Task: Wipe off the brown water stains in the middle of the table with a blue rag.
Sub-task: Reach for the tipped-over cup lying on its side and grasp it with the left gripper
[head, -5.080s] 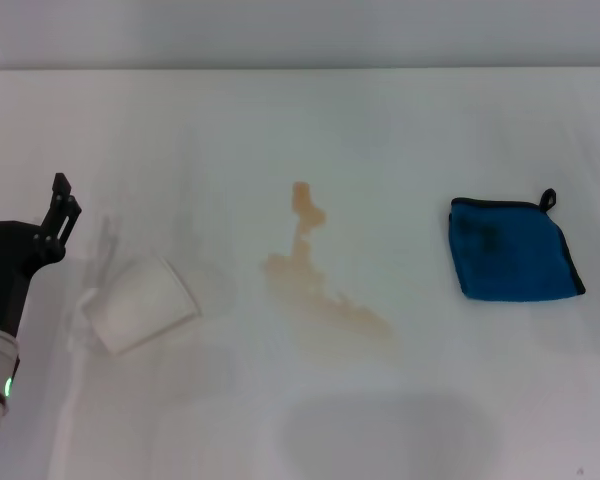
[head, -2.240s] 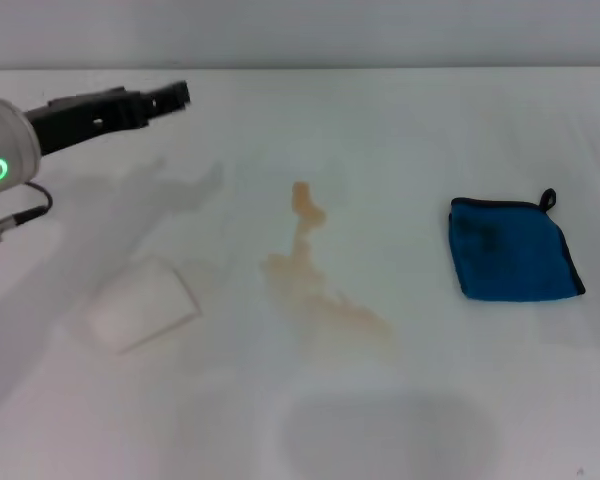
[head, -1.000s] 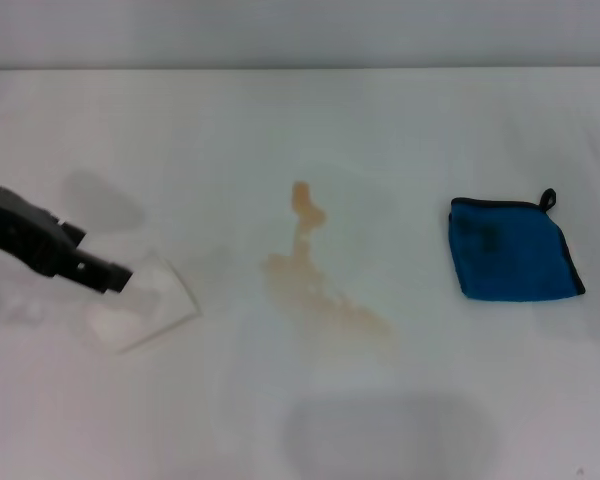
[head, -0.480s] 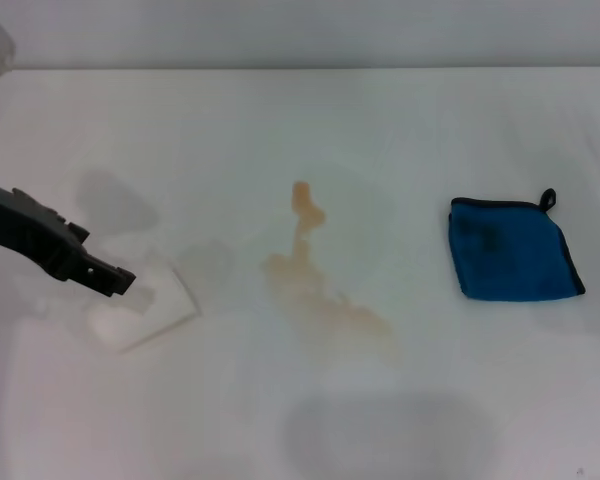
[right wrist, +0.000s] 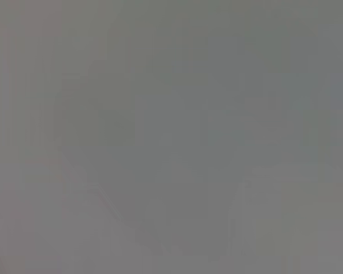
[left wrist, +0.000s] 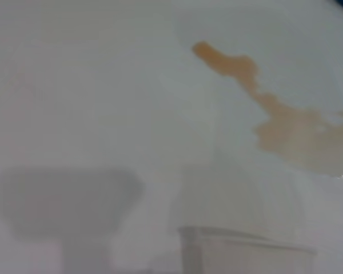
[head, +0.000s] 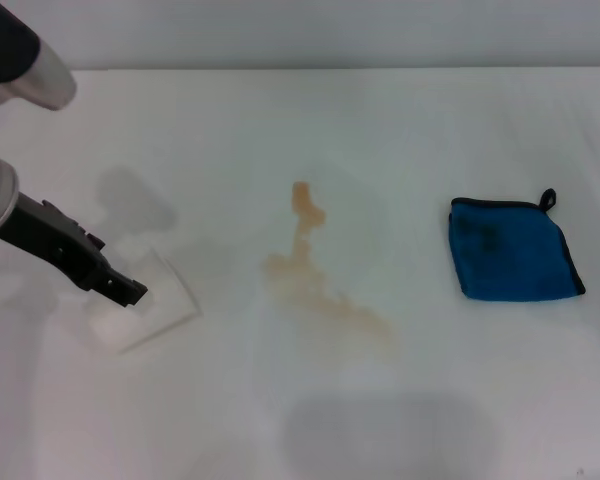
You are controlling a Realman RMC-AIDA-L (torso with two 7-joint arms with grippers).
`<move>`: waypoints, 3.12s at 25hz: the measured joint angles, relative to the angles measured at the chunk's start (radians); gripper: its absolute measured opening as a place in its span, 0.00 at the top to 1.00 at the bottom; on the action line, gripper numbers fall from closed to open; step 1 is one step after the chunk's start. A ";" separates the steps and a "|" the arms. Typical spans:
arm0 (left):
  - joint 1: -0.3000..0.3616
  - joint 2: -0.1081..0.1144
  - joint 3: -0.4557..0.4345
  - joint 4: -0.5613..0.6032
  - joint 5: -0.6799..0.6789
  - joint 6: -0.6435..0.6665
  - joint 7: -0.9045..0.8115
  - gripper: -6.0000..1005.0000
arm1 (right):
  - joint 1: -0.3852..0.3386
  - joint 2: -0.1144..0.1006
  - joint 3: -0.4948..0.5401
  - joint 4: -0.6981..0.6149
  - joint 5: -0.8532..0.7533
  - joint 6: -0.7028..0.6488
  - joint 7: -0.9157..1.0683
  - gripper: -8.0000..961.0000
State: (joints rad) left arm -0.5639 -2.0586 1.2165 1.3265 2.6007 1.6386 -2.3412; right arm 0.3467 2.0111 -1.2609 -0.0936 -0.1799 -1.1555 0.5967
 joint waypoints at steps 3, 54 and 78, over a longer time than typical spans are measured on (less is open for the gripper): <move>-0.005 -0.004 0.000 -0.010 0.006 -0.014 0.008 0.13 | 0.001 0.000 0.000 0.000 0.005 0.005 0.000 0.22; -0.117 -0.009 0.049 -0.293 0.007 -0.140 0.062 0.13 | 0.028 0.000 0.030 -0.025 0.008 0.059 0.000 0.22; -0.118 -0.012 0.068 -0.274 0.024 -0.115 0.059 0.14 | 0.031 0.000 0.043 -0.026 0.008 0.069 0.000 0.22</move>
State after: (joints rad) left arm -0.6823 -2.0710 1.2849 1.0520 2.6244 1.5234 -2.2818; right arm 0.3774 2.0110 -1.2183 -0.1196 -0.1718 -1.0868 0.5967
